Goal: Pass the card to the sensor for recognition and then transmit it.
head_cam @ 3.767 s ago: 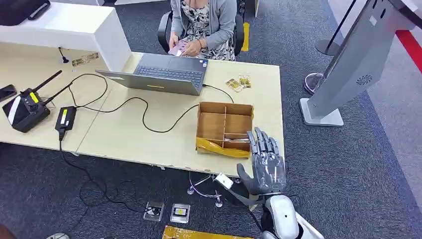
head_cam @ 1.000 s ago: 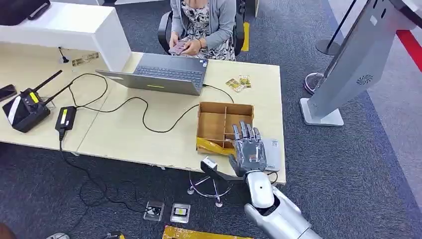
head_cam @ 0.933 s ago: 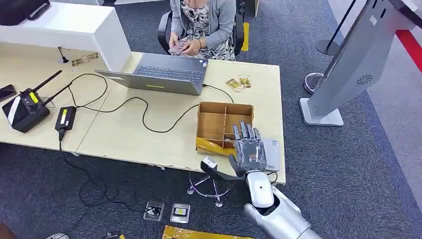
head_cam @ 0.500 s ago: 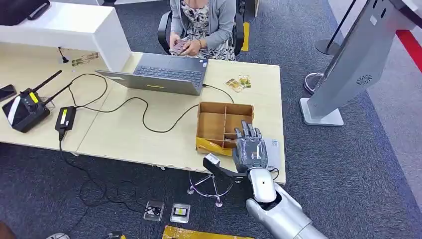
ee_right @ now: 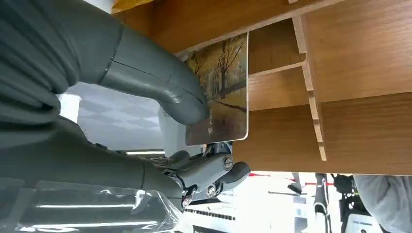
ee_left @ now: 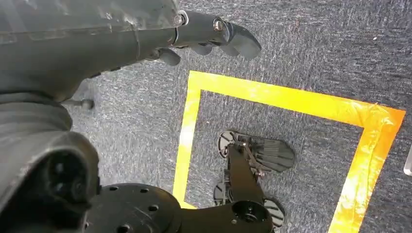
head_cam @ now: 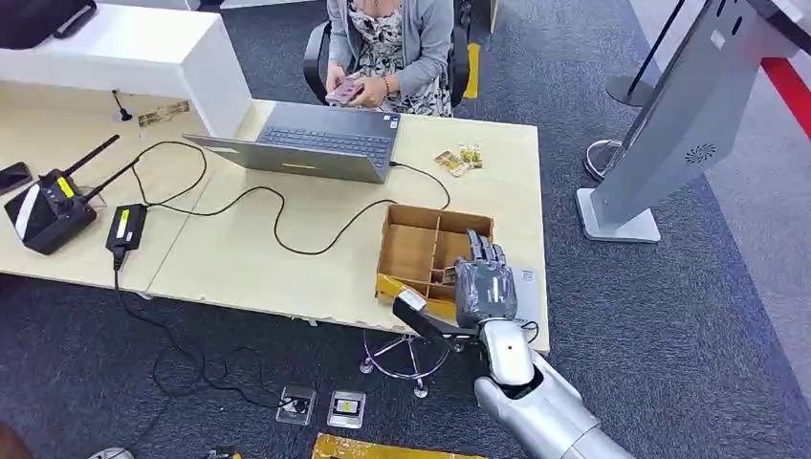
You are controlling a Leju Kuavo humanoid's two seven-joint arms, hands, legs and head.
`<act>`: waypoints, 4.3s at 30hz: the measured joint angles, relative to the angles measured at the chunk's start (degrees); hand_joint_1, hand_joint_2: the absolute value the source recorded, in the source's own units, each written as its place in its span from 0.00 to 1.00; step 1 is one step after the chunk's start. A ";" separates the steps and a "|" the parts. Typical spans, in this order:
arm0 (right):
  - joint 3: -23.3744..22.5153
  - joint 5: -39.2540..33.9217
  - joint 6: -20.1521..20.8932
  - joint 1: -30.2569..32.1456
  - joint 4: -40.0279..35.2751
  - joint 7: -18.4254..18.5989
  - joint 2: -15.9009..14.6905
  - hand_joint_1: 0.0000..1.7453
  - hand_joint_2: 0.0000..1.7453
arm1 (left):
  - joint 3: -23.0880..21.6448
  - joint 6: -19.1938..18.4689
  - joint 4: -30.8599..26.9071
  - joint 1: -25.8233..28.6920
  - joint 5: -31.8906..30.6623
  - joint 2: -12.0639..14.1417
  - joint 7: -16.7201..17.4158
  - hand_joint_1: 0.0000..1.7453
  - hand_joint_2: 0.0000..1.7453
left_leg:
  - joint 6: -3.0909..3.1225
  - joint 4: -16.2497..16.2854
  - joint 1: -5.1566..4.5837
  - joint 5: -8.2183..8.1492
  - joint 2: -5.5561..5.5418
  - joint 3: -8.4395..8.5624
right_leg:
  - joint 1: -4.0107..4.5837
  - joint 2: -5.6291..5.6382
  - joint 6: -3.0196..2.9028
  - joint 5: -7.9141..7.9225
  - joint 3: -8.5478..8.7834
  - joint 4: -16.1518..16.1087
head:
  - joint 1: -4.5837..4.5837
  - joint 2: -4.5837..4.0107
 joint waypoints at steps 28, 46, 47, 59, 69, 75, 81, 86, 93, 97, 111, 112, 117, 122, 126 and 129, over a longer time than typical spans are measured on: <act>-2.75 4.44 -5.70 -8.82 -3.30 0.98 -1.22 1.00 1.00 | -0.15 0.33 0.04 -0.81 -0.81 0.11 0.41 0.00 0.00 | -0.04 0.02 0.00 0.04 0.01 0.02 | 0.00 0.03 0.00 0.03 -0.01 0.00 | 0.00 0.00; -3.87 -2.05 -5.62 -16.47 8.12 -4.72 0.68 1.00 1.00 | -0.94 0.09 0.11 -2.49 -1.55 0.09 2.01 0.00 0.00 | -0.06 0.02 0.00 0.05 -0.01 -0.02 | 0.00 0.01 0.00 0.03 -0.02 0.03 | 0.00 0.00; -3.87 -2.23 -5.46 -16.91 9.03 -4.83 0.96 1.00 1.00 | -1.12 0.09 0.11 -2.51 -1.53 0.09 2.14 0.00 0.00 | -0.05 0.02 0.00 0.05 -0.01 -0.02 | 0.00 0.01 0.00 0.03 -0.02 0.03 | 0.00 0.00; -3.87 -3.56 -5.75 -17.84 14.91 -5.94 3.34 1.00 1.00 | -1.51 -0.09 0.13 -2.48 -1.40 0.09 2.43 0.00 0.00 | -0.05 0.01 0.00 0.05 -0.01 -0.05 | 0.00 0.01 -0.01 0.03 -0.04 0.03 | 0.02 0.00; -3.76 -3.98 -6.05 -19.05 17.27 -6.25 4.13 0.78 1.00 | -1.57 -0.15 0.13 -2.62 -1.44 0.07 2.58 0.00 0.00 | -0.06 0.02 0.00 0.05 0.00 -0.04 | 0.00 0.01 -0.01 0.03 -0.05 0.03 | 0.00 0.00; -3.74 -3.76 -5.53 -19.39 18.08 -7.28 4.28 0.00 0.00 | -1.57 -0.13 0.15 -2.56 -1.09 0.04 3.39 0.00 0.00 | -0.06 0.02 0.00 0.05 0.00 -0.05 | 0.00 0.02 -0.01 0.03 -0.05 0.03 | 0.00 0.00; -3.35 -3.78 -5.27 -19.47 19.02 -7.76 4.79 0.00 0.00 | -1.57 0.11 0.17 -2.03 -0.15 0.02 3.76 0.00 0.00 | -0.06 0.02 0.00 0.05 -0.01 -0.05 | 0.00 0.01 -0.01 0.03 -0.05 0.03 | 0.00 0.00; -3.21 -4.22 -7.80 -19.48 19.71 -7.78 4.83 0.00 0.00 | -1.57 0.55 0.17 -1.70 0.68 0.00 3.56 0.00 0.00 | -0.06 0.02 0.00 0.05 -0.01 -0.04 | 0.00 0.01 -0.01 0.03 -0.06 0.03 | 0.02 0.00; -5.25 -15.72 -10.10 -19.17 19.89 -10.23 1.50 0.00 0.00 | -1.57 0.66 0.17 -1.04 2.97 -0.15 0.57 0.00 0.00 | -0.05 0.04 -0.01 0.05 -0.01 -0.02 | -0.01 0.00 -0.01 0.03 -0.07 0.00 | 0.00 0.00; -9.22 -24.47 -12.58 -17.43 20.19 -13.17 -3.47 0.00 0.00 | -1.55 0.55 0.17 -0.18 3.77 -0.37 0.13 0.00 0.00 | -0.04 0.07 -0.04 0.04 -0.02 -0.03 | -0.05 -0.03 0.01 0.04 -0.08 -0.03 | 0.00 0.00; -23.24 -44.76 -19.21 -8.87 25.27 -21.40 -19.54 0.00 0.00 | -1.01 3.28 0.17 1.43 7.96 -1.70 1.11 0.00 0.00 | 0.03 0.06 -0.05 -0.06 0.23 -0.08 | -0.09 0.21 0.02 0.05 -0.21 -0.03 | -0.04 0.00; -23.74 -44.92 -19.19 -8.66 25.66 -20.83 -19.87 0.00 0.00 | -0.98 3.28 0.17 1.36 8.00 -1.79 1.16 0.00 0.00 | 0.03 0.06 -0.05 -0.06 0.22 -0.05 | -0.09 0.19 0.02 0.05 -0.21 -0.03 | -0.04 0.00; -26.60 -46.59 -18.62 -3.55 28.76 -18.10 -22.31 0.00 0.00 | -0.94 4.31 0.17 1.48 8.13 -2.38 1.86 0.00 0.00 | 0.02 0.06 0.01 -0.06 -0.25 -0.07 | 0.00 -0.34 0.02 -0.05 -0.03 -0.05 | 0.00 0.00; -30.86 -51.52 -18.73 9.56 32.59 -17.53 -21.33 0.00 0.00 | -0.61 5.79 0.17 1.51 8.72 -2.97 -0.44 0.00 0.00 | 0.01 0.03 0.02 -0.26 -0.53 -0.12 | 0.02 -0.67 0.02 -0.31 0.07 -0.05 | -0.02 0.00; -32.39 -54.67 -17.31 19.27 34.99 -14.20 -17.94 0.00 0.00 | 0.00 6.08 0.17 1.51 9.20 -2.99 0.11 0.00 0.00 | -0.07 0.01 0.06 -0.38 -0.54 -0.09 | 0.05 -0.68 -0.09 -0.47 0.10 -0.02 | 0.00 0.00; -33.50 -54.90 -16.96 22.77 36.35 -9.99 -15.45 0.00 0.00 | 0.96 5.31 0.17 1.60 14.57 -3.02 0.74 0.00 0.00 | -0.15 -0.03 0.07 -0.42 -0.24 -0.01 | 0.05 -0.32 -0.10 -0.47 0.05 0.00 | -0.06 0.00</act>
